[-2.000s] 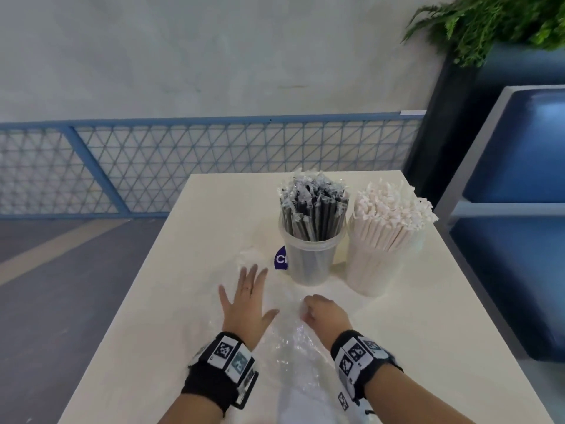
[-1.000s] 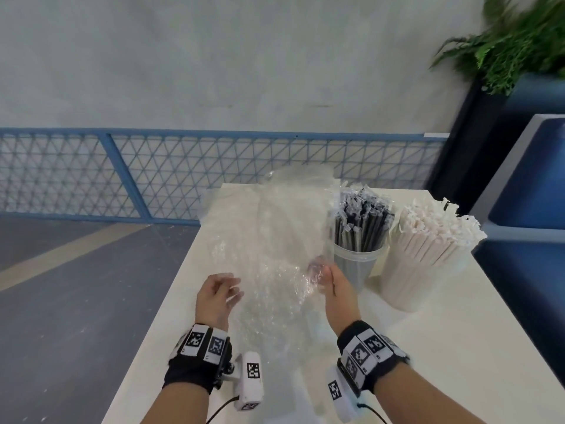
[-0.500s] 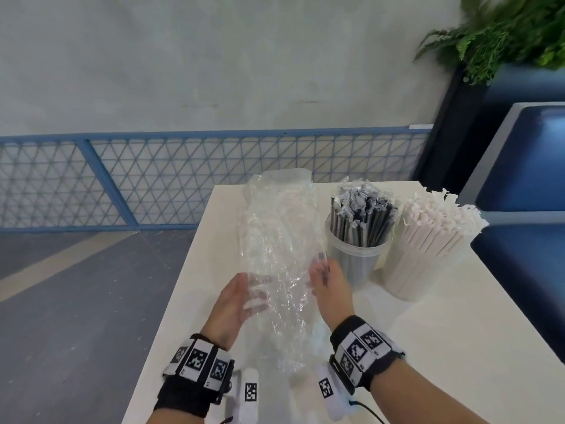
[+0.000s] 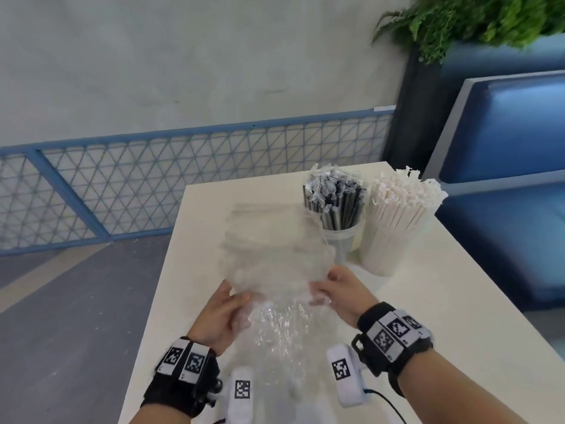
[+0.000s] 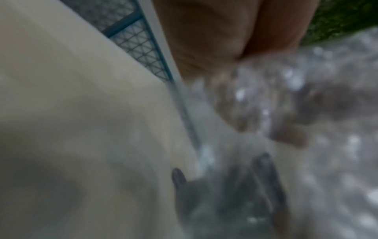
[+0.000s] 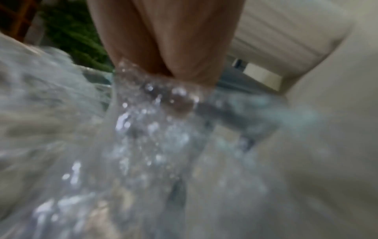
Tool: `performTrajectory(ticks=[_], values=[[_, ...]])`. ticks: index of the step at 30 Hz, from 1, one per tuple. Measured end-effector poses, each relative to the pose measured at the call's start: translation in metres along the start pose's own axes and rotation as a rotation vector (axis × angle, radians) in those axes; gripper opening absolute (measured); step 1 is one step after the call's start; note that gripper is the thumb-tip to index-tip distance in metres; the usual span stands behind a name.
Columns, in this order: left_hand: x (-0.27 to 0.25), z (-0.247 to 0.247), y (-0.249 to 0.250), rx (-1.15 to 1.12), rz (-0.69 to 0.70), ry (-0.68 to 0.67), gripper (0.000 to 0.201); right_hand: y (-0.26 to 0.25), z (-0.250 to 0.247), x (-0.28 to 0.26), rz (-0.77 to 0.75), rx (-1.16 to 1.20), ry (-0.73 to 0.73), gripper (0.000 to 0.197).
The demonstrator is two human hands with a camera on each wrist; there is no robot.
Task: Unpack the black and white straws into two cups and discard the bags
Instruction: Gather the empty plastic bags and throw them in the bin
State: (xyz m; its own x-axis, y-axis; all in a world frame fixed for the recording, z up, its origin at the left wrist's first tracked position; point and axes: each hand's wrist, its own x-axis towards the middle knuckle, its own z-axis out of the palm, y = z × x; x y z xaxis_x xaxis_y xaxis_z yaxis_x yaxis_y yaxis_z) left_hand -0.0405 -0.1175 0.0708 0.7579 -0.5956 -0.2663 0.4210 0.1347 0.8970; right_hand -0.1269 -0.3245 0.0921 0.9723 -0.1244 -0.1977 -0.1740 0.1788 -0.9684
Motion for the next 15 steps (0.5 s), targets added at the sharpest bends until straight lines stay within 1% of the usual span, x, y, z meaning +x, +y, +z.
performTrajectory(ticks=[2,3,4,5,7,8,9,10,11,12,13,14,15], values=[[-0.005,0.028,-0.003,0.017,-0.038,-0.037,0.059,-0.003,-0.012,-0.018,-0.007,0.059,0.021,0.029],[-0.007,0.038,-0.006,0.035,-0.059,-0.041,0.065,-0.004,-0.02,-0.028,-0.002,0.078,0.047,0.027],[-0.007,0.049,-0.01,0.052,-0.079,-0.046,0.065,-0.003,-0.03,-0.037,0.009,0.083,0.088,0.026],[-0.003,0.059,-0.016,0.07,-0.098,-0.047,0.059,-0.001,-0.041,-0.047,0.03,0.108,0.127,0.026],[0.008,0.074,-0.03,0.096,-0.09,-0.006,0.043,0.001,-0.066,-0.067,0.088,0.212,0.219,0.025],[0.013,0.083,-0.037,0.119,-0.08,0.025,0.038,0.001,-0.079,-0.079,0.102,0.251,0.22,0.024],[0.018,0.098,-0.043,0.131,-0.083,0.045,0.037,-0.002,-0.092,-0.092,0.121,0.266,0.211,0.024],[0.023,0.111,-0.05,0.131,-0.085,0.036,0.04,-0.003,-0.106,-0.106,0.142,0.241,0.173,0.023],[0.026,0.13,-0.056,0.126,-0.08,-0.006,0.041,-0.005,-0.119,-0.121,0.167,0.186,0.133,0.024],[0.026,0.15,-0.06,0.12,-0.063,-0.037,0.041,-0.004,-0.133,-0.134,0.193,0.115,0.096,0.033],[0.025,0.17,-0.063,0.154,-0.055,-0.066,0.039,-0.003,-0.146,-0.146,0.21,0.035,0.075,0.048],[0.021,0.191,-0.064,0.18,-0.044,-0.089,0.037,0.001,-0.16,-0.156,0.206,-0.044,0.082,0.059],[0.018,0.209,-0.067,0.212,-0.023,-0.117,0.035,0.002,-0.171,-0.168,0.184,-0.099,0.125,0.065]])
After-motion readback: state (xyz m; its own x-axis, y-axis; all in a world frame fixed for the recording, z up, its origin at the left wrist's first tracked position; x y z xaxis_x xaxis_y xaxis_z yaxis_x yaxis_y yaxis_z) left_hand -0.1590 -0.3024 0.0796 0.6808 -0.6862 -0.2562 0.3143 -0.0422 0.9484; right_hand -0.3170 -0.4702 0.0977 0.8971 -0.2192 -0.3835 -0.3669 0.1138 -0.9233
